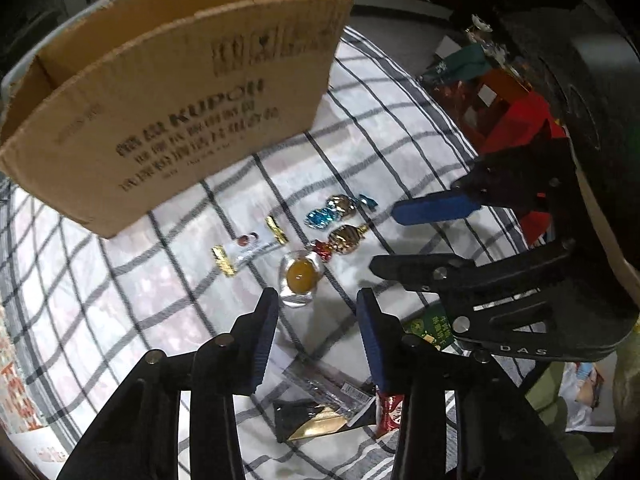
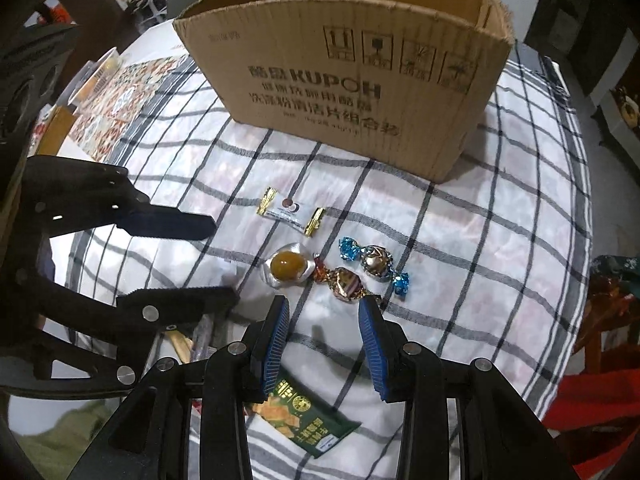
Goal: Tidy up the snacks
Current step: 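Grasp the round orange candy with the left tool while the right tool grasps a gold-wrapped candy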
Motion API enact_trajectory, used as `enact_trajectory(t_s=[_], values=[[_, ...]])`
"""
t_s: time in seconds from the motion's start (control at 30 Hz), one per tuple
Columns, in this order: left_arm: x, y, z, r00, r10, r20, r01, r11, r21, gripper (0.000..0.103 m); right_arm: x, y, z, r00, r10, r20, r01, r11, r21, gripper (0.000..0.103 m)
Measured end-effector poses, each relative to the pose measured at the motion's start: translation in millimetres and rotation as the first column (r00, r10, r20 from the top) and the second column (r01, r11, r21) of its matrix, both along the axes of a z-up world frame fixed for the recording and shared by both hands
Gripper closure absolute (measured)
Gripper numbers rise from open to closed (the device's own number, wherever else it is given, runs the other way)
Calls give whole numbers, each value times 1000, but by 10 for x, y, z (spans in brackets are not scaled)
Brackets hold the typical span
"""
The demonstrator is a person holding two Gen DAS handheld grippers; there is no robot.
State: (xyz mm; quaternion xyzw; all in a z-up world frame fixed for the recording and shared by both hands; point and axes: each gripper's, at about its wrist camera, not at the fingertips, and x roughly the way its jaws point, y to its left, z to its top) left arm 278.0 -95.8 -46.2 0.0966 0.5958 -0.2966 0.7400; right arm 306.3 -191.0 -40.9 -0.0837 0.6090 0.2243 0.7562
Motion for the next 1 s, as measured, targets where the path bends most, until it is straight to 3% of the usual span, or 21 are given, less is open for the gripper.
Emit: enact_trajectory(t_s=[0.23, 0.63, 1.0], values=[[31, -94, -160, 997, -75, -14, 75, 997, 10, 64, 96, -21, -164, 1000, 25, -20, -25, 1000, 0, 66], [-29, -220, -377, 974, -215, 71, 209, 974, 82, 64, 121, 86, -406, 992, 121, -19, -122, 991, -46, 66], [31, -284, -473, 967, -242, 83, 238, 970, 56, 64, 182, 84, -473, 988, 153, -5, -153, 988, -19, 66]])
